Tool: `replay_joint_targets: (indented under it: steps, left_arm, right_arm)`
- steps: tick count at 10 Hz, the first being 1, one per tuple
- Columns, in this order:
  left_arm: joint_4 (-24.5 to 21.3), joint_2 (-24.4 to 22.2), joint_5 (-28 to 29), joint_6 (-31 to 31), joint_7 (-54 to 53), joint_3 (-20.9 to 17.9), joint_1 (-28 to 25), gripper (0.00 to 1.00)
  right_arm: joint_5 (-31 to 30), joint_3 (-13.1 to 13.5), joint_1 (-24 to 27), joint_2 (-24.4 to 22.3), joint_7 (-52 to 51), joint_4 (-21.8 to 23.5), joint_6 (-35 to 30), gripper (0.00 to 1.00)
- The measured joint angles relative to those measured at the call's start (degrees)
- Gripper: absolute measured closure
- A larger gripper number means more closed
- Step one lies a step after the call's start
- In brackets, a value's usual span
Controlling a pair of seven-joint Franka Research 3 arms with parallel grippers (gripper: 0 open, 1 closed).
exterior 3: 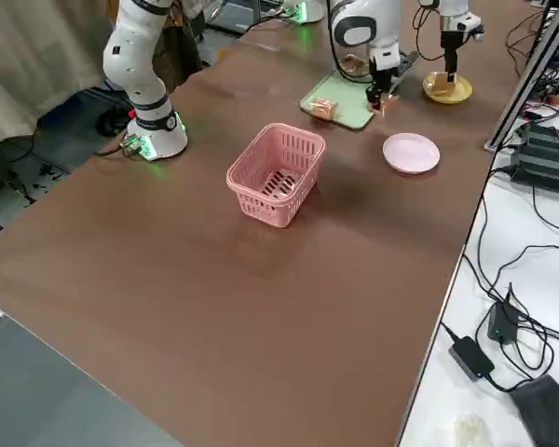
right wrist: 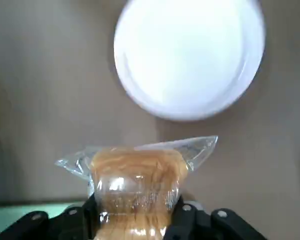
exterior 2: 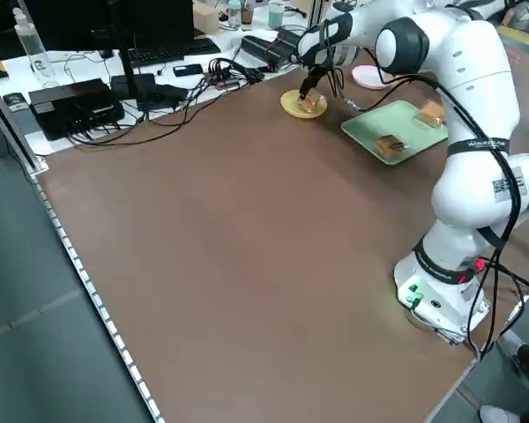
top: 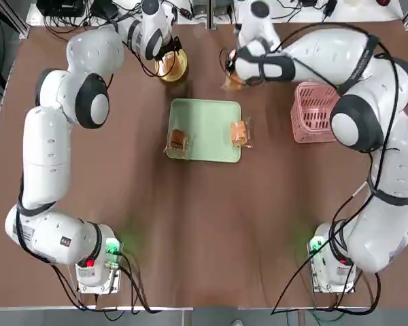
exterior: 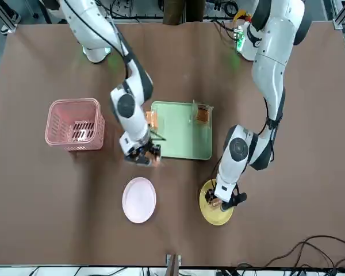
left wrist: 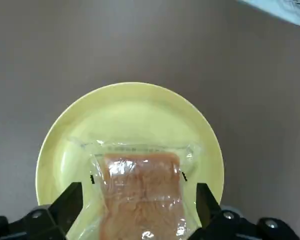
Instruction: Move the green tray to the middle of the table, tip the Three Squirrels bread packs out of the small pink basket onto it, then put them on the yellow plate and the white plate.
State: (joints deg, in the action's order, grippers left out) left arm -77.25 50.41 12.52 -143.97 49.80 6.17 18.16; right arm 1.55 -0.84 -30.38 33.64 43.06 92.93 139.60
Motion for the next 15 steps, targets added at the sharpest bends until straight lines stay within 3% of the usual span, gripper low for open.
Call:
replay_joint_targets:
  steps: [3, 4, 7, 8, 10, 13, 14, 15]
  left_arm:
    - [-0.6, -1.2, 0.1, 0.6, -0.1, 0.9, 0.3, 0.0]
    - [-3.6, -4.3, 0.1, 2.0, -0.2, 2.6, 0.4, 0.0]
    - [-24.9, -22.6, 0.1, 4.8, -0.3, 9.7, 1.0, 0.0]
    - [-32.0, -27.7, 0.1, 4.9, -0.2, 12.5, 1.2, 0.0]
    - [-42.3, -33.5, 0.3, 4.8, -0.9, 17.2, 1.4, 0.0]
    - [-50.8, -34.3, 3.3, -2.1, -3.3, 19.1, 1.2, 0.0]
    - [-52.4, -34.2, 4.6, -3.2, -3.8, 19.1, 0.8, 0.0]
    - [-53.4, -34.2, 5.1, -3.4, -4.6, 19.1, 0.5, 0.0]
  right_arm:
    - [-2.5, 0.1, 4.6, 6.1, -2.2, -9.4, -0.3, 0.48]
    - [-2.7, 0.0, 5.5, 10.0, -3.3, -13.8, -1.1, 0.48]
    - [-2.7, 0.0, 6.9, 19.8, -7.1, -26.0, -4.7, 0.5]
    - [-2.7, 0.0, 7.2, 21.1, -8.6, -27.4, -5.1, 0.51]
    - [-2.7, 0.0, 8.0, 22.9, -10.3, -28.1, -5.2, 0.5]
    - [-2.7, -0.4, 8.6, 23.7, -11.1, -28.9, -5.1, 0.06]
    - [-2.7, -1.1, 8.6, 23.7, -11.1, -29.3, -5.2, 0.0]
    - [-2.7, -1.5, 8.6, 23.6, -11.1, -29.7, -5.3, 0.0]
